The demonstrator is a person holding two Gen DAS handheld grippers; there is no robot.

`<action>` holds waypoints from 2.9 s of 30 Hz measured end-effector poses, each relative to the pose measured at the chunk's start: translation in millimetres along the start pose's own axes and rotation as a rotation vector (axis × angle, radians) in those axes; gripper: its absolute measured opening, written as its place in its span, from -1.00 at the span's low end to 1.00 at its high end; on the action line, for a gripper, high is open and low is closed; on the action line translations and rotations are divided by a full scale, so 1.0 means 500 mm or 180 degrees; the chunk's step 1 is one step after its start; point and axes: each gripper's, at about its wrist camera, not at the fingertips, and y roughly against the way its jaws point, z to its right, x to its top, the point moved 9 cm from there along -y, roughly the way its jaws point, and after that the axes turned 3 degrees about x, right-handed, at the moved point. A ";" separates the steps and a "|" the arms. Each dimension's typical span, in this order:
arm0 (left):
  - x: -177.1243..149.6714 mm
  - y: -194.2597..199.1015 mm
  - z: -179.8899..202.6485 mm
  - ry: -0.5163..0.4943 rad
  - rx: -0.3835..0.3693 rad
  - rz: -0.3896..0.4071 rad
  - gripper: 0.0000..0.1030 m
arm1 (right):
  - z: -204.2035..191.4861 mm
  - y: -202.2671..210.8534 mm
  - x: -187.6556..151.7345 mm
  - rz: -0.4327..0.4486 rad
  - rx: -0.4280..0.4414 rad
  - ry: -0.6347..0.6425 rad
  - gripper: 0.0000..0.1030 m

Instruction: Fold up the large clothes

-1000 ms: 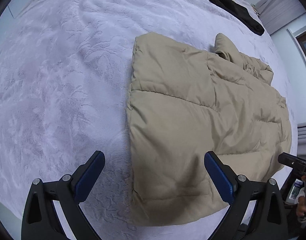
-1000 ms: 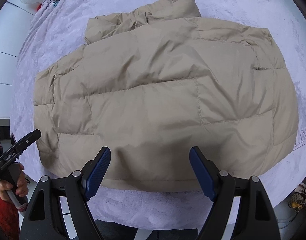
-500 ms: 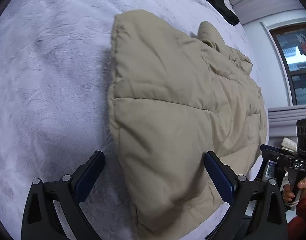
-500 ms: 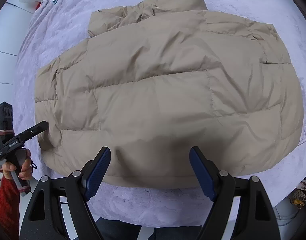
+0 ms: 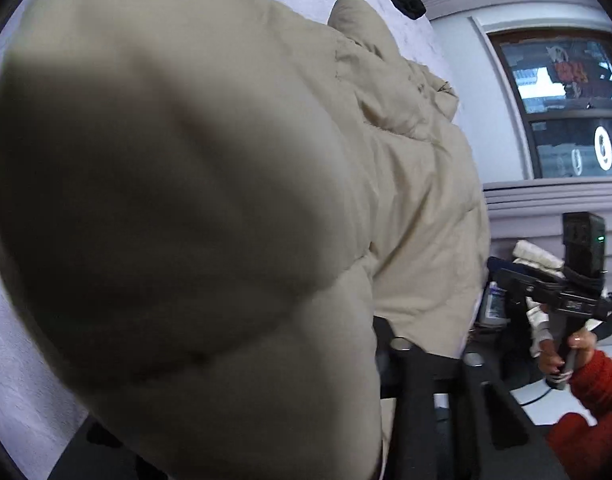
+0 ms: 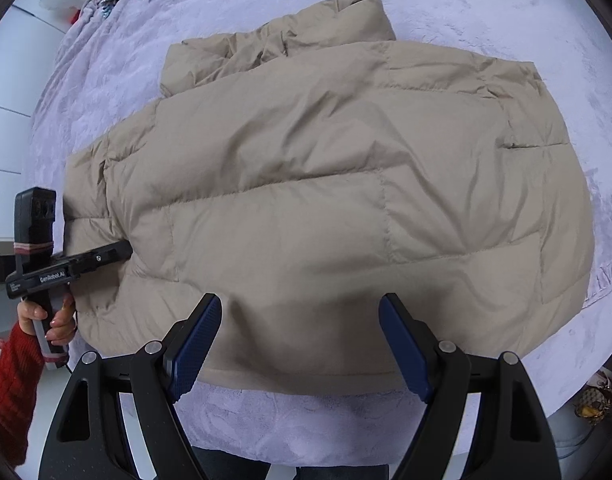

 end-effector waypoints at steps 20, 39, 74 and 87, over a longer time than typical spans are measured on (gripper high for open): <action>0.012 0.065 0.475 -0.0331 0.0434 0.0258 -0.55 | 0.015 -0.148 0.132 0.0269 0.1022 -0.0170 -0.77; 0.132 -0.302 0.651 -0.0168 -0.0122 -0.0462 0.35 | 0.401 0.061 0.043 0.0555 0.1300 -0.0986 -0.86; 0.381 -0.547 0.725 -0.1511 0.1754 0.0660 0.35 | 0.531 0.048 -0.056 0.0842 0.0820 -0.1254 -0.72; 0.382 -0.588 0.714 -0.1486 0.1877 0.0573 0.35 | 0.619 0.228 -0.060 0.1232 0.0901 -0.1115 -0.55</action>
